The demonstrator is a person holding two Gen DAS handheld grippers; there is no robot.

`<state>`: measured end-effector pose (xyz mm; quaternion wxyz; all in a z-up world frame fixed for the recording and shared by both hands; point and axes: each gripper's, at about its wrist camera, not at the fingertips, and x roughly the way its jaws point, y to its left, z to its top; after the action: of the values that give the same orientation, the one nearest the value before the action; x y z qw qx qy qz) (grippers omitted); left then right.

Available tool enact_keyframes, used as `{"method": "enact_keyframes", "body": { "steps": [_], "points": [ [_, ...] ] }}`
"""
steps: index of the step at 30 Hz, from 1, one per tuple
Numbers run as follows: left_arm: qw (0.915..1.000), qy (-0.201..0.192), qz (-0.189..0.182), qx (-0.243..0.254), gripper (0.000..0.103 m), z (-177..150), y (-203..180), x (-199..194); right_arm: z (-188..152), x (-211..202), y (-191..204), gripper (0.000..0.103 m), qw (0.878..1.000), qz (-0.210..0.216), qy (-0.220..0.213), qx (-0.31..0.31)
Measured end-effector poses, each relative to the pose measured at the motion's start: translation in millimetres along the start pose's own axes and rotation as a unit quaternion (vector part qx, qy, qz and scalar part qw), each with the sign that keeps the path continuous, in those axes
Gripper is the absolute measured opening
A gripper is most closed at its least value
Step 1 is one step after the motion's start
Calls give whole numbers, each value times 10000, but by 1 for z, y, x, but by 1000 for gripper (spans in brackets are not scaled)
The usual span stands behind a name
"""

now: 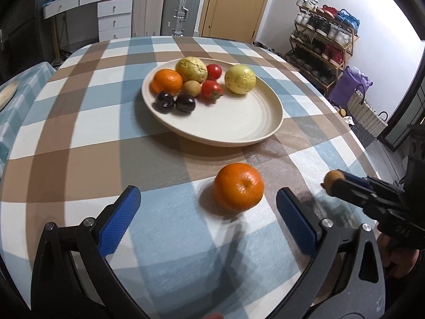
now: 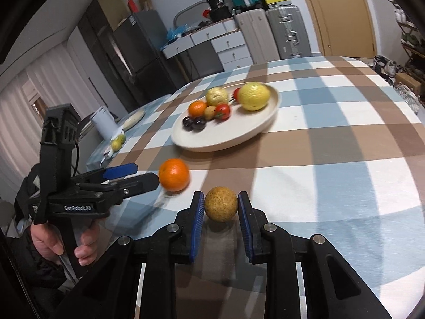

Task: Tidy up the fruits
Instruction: 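Grasp the orange with the left tool while the right tool holds the brown fruit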

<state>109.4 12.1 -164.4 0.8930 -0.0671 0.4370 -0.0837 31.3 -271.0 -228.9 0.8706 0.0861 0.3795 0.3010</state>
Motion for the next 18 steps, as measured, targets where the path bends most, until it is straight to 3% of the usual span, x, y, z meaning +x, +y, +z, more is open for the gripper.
{"method": "enact_keyframes", "body": {
  "steps": [10,12,18],
  "points": [
    [9994,67,-260,-224,97,11,-1,16,4,-9,-15,26,9999,62,-137,79],
    [9994,51,-298,-176,91,11,-2,16,4,-9,-15,26,9998,91,-132,84],
    [9984,138,-530,-99,55,10,-2,17,5,-8,-15,26,9998,121,-128,78]
  ]
}}
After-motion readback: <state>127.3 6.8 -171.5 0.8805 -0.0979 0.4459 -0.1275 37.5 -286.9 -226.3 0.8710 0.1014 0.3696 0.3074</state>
